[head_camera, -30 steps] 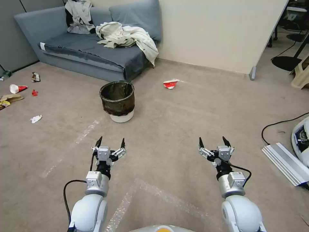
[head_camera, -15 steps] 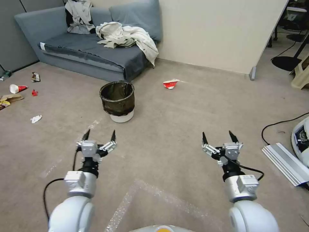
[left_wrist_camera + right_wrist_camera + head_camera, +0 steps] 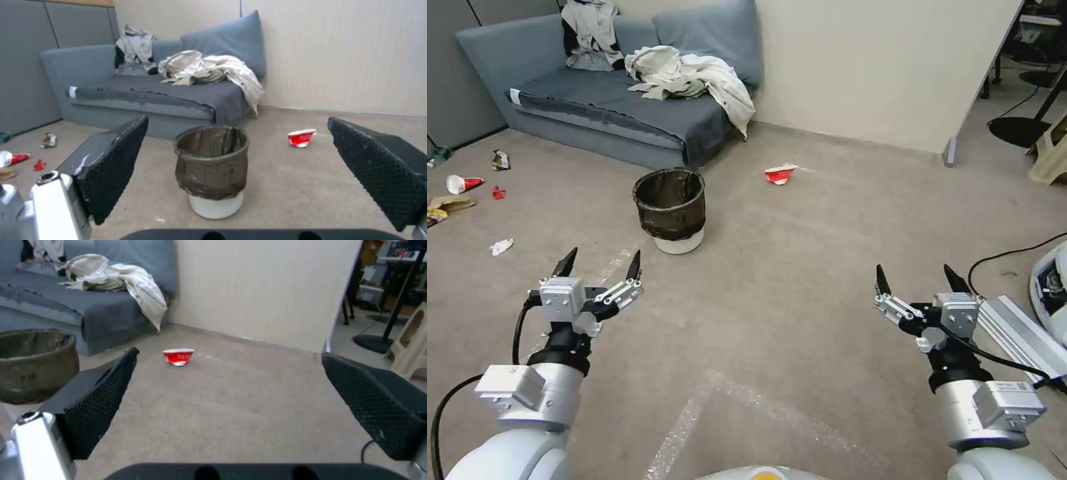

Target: Pick up the trash can from the floor.

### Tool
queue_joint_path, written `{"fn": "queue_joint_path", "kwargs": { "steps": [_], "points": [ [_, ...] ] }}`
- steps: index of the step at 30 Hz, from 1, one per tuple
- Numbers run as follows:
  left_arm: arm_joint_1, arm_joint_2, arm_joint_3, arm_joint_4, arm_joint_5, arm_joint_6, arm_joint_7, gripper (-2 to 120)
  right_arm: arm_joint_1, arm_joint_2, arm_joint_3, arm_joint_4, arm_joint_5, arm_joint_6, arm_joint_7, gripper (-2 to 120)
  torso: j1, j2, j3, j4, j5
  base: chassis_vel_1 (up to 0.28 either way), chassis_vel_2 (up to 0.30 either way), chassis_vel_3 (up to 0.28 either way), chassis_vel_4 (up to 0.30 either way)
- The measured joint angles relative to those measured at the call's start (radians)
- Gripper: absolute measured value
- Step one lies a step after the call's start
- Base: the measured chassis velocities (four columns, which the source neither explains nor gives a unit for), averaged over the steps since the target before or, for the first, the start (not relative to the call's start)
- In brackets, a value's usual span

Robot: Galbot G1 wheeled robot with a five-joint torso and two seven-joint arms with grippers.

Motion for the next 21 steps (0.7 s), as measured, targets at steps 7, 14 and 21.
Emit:
{"fn": "queue_joint_path", "kwargs": {
  "steps": [7,14,21],
  "points": [
    [0.003,-0.011,0.005,0.031,0.011,-0.049,-0.008,100,-0.001,0.003,-0.001,-0.041,0.017,0.027,0.026,100,0.000,0.000,0.000,0.0000,0.0000,0.000,0.000,0.000,0.000],
    [0.001,-0.012,0.010,0.027,0.032,-0.051,-0.005,100,0.003,0.002,-0.003,-0.037,0.024,0.026,0.035,100,0.000,0.000,0.000,-0.0001,0.0001,0.000,0.000,0.000,0.000],
    [0.001,-0.013,0.011,0.027,0.038,-0.050,-0.002,100,0.005,0.001,-0.004,-0.037,0.024,0.024,0.037,100,0.000,0.000,0.000,-0.0001,0.0001,0.000,0.000,0.000,0.000]
  ]
}}
